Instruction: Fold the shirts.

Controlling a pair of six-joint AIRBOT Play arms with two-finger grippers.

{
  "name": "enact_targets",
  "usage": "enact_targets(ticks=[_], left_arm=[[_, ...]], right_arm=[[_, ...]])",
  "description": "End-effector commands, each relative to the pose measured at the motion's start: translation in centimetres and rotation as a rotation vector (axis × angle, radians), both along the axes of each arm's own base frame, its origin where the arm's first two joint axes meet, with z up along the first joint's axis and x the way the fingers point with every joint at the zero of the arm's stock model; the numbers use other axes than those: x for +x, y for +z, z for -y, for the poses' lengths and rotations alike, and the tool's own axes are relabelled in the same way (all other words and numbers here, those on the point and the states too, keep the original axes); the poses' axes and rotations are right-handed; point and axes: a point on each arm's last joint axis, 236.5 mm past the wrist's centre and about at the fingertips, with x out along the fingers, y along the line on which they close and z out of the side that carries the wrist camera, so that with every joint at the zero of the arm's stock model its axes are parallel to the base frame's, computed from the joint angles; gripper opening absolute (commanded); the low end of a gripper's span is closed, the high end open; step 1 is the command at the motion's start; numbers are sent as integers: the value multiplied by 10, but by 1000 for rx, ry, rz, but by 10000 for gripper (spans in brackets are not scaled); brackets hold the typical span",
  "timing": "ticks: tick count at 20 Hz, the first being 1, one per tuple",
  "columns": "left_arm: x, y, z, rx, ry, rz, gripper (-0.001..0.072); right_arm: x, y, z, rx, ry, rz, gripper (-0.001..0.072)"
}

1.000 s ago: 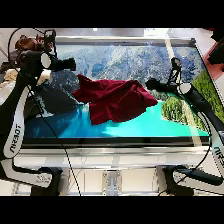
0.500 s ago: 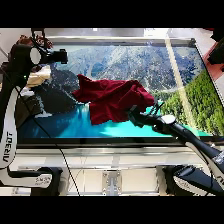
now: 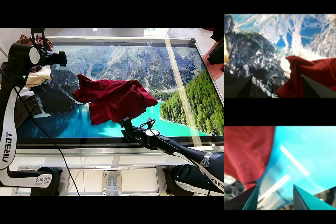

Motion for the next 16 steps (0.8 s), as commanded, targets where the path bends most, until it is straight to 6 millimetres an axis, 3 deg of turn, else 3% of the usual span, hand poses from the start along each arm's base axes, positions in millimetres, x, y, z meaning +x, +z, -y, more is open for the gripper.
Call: enact_targets(ticks=[1,2,9,11,13,16], left_arm=[[-1,0,0,1,1,-6,702],[-1,-1,0,1,1,-6,702],[-1,-1,-1,6,-2,-7,701],[-2,-2,-1,17,-10,-12,699],[-2,-2,-2,36,-19,-11,699],[-1,-6,-15,89,-14,-14,697]], right_arm=[[13,-11,10,-55,-79,-10,429],[18,-11,12,-69,-92,-1,401],[48,-11,1,-101,-102,34,399],[57,-8,4,-111,-103,56,284],[65,-7,14,-114,-132,58,57],[90,18,39,-180,-115,180,32]])
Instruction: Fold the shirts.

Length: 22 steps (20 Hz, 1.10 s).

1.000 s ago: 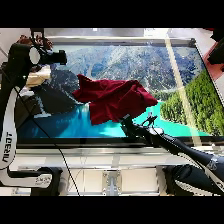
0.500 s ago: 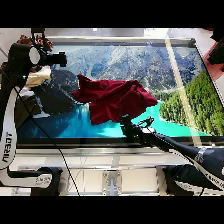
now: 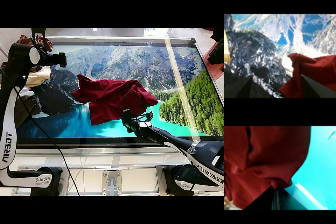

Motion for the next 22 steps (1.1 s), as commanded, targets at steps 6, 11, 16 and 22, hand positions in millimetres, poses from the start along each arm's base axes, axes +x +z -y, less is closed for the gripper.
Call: enact_targets(ticks=[6,11,16,22], left_arm=[[-63,-136,-23,-348,130,-402,693],[-119,-215,62,-653,28,-616,696],[-79,-213,67,-595,9,-400,694],[-79,-222,75,-427,-189,-355,668]], right_arm=[[51,122,57,-131,170,395,31],[45,125,60,-118,248,385,31],[45,127,60,-124,251,394,31],[47,129,63,-131,237,402,31]])
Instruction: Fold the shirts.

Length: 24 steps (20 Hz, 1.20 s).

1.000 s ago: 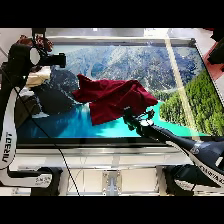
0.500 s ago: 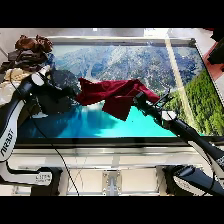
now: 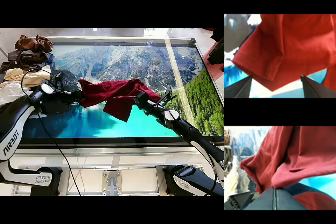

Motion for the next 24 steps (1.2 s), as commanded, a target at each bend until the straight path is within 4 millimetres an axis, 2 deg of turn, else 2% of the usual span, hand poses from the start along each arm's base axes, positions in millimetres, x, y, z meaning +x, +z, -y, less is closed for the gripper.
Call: enact_targets(ticks=[1,3,5,8,10,13,14,15,16,18,19,20,21,22,24], left_arm=[[3,-10,2,109,-124,79,634],[2,-20,3,239,-216,116,635],[5,-22,7,334,-269,160,633],[10,-26,3,442,-290,190,485],[11,-38,-4,474,-290,166,464],[19,-50,-4,482,-294,151,457],[25,-47,-3,482,-290,165,318],[30,-40,-2,486,-289,184,81],[38,-32,-2,489,-286,203,18],[51,-4,0,502,-296,222,17],[56,14,-4,534,-308,224,16],[62,40,-16,595,-311,234,16],[65,70,-31,663,-291,248,16],[63,109,-47,710,-232,267,16],[46,188,-60,721,-157,360,16]], right_arm=[[1,2,1,-2,-5,6,32],[1,2,1,-2,-6,6,31],[1,2,2,-2,-7,7,31],[2,2,2,0,-9,6,32],[1,2,2,0,-9,6,32],[2,2,2,-1,-9,6,32],[2,2,2,-1,-9,6,31],[2,2,2,-1,-10,6,32],[2,3,2,-1,-11,9,32],[5,18,7,-33,-12,67,31],[7,33,13,-63,-8,118,31],[7,52,21,-84,-2,171,30],[5,78,33,-101,0,234,31],[0,110,48,-125,-5,309,30],[-20,180,84,-176,-42,464,29]])
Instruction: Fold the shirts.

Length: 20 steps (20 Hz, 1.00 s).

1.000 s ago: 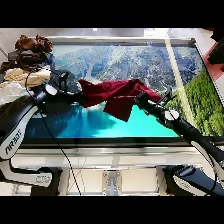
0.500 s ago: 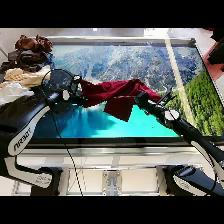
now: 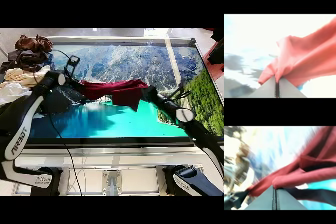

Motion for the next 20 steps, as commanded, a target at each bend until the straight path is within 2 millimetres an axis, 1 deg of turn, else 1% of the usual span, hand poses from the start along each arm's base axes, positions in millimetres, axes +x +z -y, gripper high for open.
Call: enact_targets(ticks=[1,2,3,4,6,7,8,9,10,11,12,13,14,15,16,17,18,19,20], left_arm=[[-32,124,-37,49,92,152,16],[-48,161,-40,11,114,225,16],[-67,199,-43,-39,136,301,15],[-87,231,-42,-81,135,368,15],[-131,289,-41,-145,115,498,14],[-153,313,-39,-170,96,551,13],[-172,331,-36,-192,75,581,13],[-189,341,-30,-212,49,581,13],[-201,340,-25,-222,31,546,13],[-211,330,-20,-231,25,480,13],[-217,314,-15,-236,30,408,13],[-221,294,-12,-220,39,320,14],[-219,267,-12,-183,51,224,14],[-211,242,-9,-144,61,149,14],[-198,218,-7,-105,70,101,14],[-178,192,-3,-61,72,72,14],[-155,170,-1,-19,76,66,14],[-129,149,-1,18,97,76,14],[-104,131,-2,21,138,87,14]], right_arm=[[-41,107,53,-123,-42,250,29],[-59,138,66,-148,-62,315,29],[-84,173,77,-185,-86,388,28],[-110,205,86,-232,-116,458,27],[-157,261,93,-328,-180,580,26],[-176,285,94,-382,-214,632,26],[-193,309,93,-435,-245,681,26],[-206,330,92,-481,-266,728,26],[-216,347,89,-523,-275,770,26],[-217,356,87,-535,-271,787,25],[-210,357,87,-544,-256,776,25],[-196,351,89,-547,-235,745,25],[-174,336,93,-548,-197,687,25],[-149,315,97,-550,-155,613,25],[-121,289,103,-530,-110,525,26],[-93,263,110,-513,-70,454,26],[-65,232,119,-499,-40,376,26],[-40,199,130,-476,-24,297,26],[-16,162,140,-459,-4,213,26]])
